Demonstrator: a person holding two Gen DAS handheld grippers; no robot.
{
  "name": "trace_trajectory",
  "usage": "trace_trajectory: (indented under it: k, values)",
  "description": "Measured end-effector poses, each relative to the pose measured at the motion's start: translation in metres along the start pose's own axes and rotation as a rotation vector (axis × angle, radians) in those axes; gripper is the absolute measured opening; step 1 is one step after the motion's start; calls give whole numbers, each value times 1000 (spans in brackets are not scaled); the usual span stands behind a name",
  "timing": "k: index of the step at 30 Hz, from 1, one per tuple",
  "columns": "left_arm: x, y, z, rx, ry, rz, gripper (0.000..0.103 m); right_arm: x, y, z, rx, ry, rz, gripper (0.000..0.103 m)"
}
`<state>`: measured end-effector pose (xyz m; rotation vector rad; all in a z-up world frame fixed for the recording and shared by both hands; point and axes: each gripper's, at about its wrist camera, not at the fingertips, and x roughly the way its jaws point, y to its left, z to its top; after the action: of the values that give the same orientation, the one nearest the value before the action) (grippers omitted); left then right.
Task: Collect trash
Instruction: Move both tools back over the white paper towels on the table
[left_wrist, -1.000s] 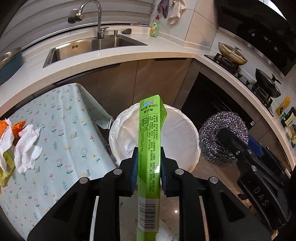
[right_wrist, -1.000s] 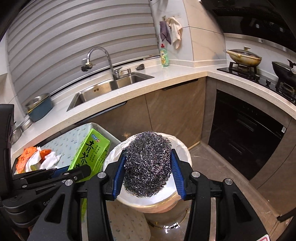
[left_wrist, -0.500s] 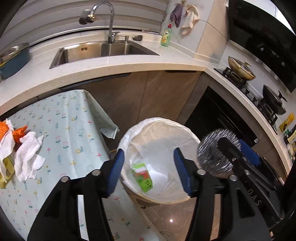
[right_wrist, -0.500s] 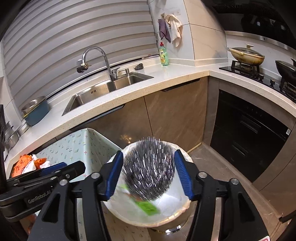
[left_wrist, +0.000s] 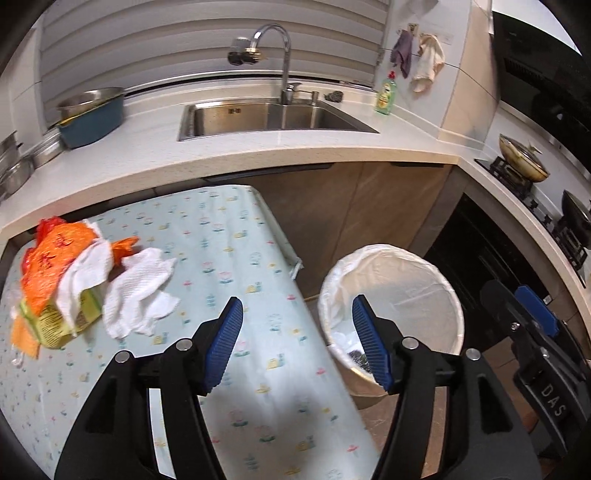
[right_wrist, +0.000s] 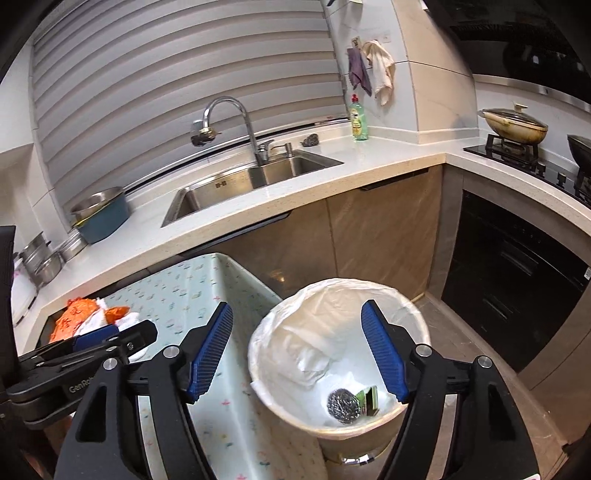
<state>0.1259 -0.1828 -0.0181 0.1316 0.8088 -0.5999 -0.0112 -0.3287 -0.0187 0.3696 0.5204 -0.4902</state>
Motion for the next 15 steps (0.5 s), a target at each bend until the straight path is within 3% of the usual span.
trace_trajectory:
  k: [8,12,15]
  values:
    - [-23,49,-13,-68,-23,100,61,-10,48,-8,-54,4,81,71]
    - [-36,73,-19,-93,-46,145,70,-13,73,-14,-78,13,116,71]
    - [-44,88,-24,-103,-54,171,70,-14,90,-20,-95,23,141,71]
